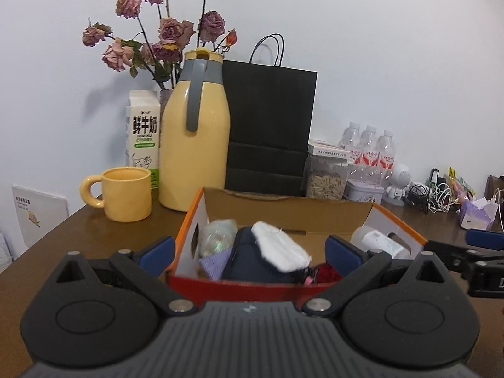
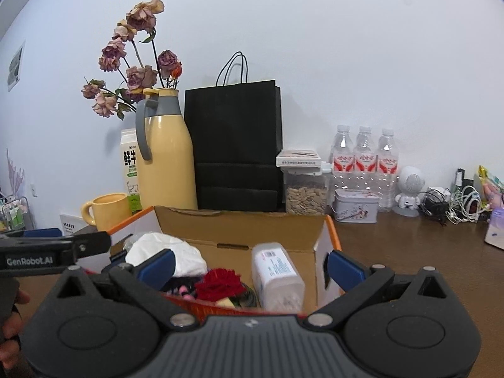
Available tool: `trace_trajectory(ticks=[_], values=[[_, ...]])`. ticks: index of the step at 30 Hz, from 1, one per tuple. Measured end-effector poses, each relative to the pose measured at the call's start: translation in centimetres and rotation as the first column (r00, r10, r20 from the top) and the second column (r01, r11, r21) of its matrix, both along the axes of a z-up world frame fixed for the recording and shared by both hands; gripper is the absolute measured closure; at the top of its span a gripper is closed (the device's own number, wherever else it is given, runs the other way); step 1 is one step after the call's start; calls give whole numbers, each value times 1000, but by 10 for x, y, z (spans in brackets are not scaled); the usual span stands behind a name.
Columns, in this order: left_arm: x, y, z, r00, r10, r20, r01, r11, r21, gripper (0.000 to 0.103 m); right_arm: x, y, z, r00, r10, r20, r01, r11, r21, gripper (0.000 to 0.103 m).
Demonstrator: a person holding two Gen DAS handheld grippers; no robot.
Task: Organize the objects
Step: 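Move both tools back down to the items beside the box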
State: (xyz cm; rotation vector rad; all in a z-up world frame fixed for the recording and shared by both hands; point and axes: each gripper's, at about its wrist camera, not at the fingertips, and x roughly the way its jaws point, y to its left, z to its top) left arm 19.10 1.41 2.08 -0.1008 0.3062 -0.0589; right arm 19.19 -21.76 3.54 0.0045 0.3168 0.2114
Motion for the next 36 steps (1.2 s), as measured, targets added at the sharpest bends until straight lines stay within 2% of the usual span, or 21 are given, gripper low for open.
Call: trace_trajectory(ticks=[7, 15, 24, 27, 32, 36], values=[[-18, 6, -13, 999, 15, -47, -14, 1000, 13, 0, -29, -24, -11, 999, -27, -36, 26, 999, -23, 0], [-32, 12, -19, 996, 40, -83, -39, 999, 17, 0, -49, -48, -31, 992, -59, -115, 51, 996, -71, 0], [-37, 14, -32, 989, 55, -141, -49, 998, 42, 0, -43, -65, -53, 974, -94, -208, 73, 992, -107, 0], [-39, 15, -34, 987, 59, -150, -54, 998, 39, 0, -41, -63, -56, 970, -61, -234, 37, 994, -102, 0], [-39, 16, -37, 985, 60, -162, -55, 998, 37, 0, -39, -54, -60, 963, -20, -269, -12, 993, -117, 5], [-38, 16, -38, 985, 56, -166, -52, 998, 33, 0, -35, -54, -62, 956, -5, -292, -28, 994, -107, 14]])
